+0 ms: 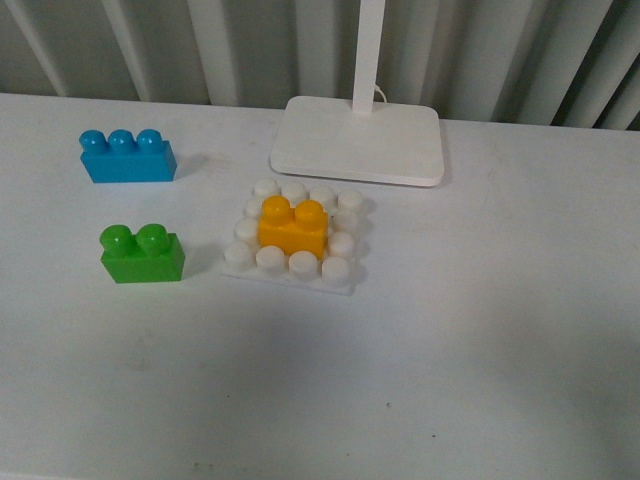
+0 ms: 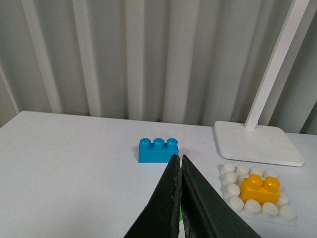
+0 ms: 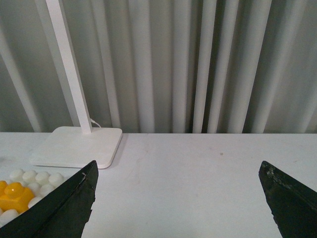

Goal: Insert yellow block into base center

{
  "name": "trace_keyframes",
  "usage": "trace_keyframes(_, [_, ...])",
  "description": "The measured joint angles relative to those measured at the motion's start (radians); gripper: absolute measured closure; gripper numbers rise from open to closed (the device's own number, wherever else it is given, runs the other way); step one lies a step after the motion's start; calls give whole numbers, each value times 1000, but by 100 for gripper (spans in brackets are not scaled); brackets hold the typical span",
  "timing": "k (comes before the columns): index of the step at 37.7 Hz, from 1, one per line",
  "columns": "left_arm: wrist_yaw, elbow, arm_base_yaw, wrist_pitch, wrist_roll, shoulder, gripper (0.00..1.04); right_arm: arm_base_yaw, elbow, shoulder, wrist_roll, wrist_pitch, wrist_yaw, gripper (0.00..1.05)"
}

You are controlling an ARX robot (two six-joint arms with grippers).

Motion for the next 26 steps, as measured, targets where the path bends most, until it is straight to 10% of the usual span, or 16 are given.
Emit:
trace_keyframes(11, [0, 0, 0, -6, -1, -11, 100, 0, 0, 0, 0, 0, 0, 9])
trace_keyframes(26, [0, 0, 0, -6, 0, -11, 10, 0, 0, 0, 0, 0, 0, 9])
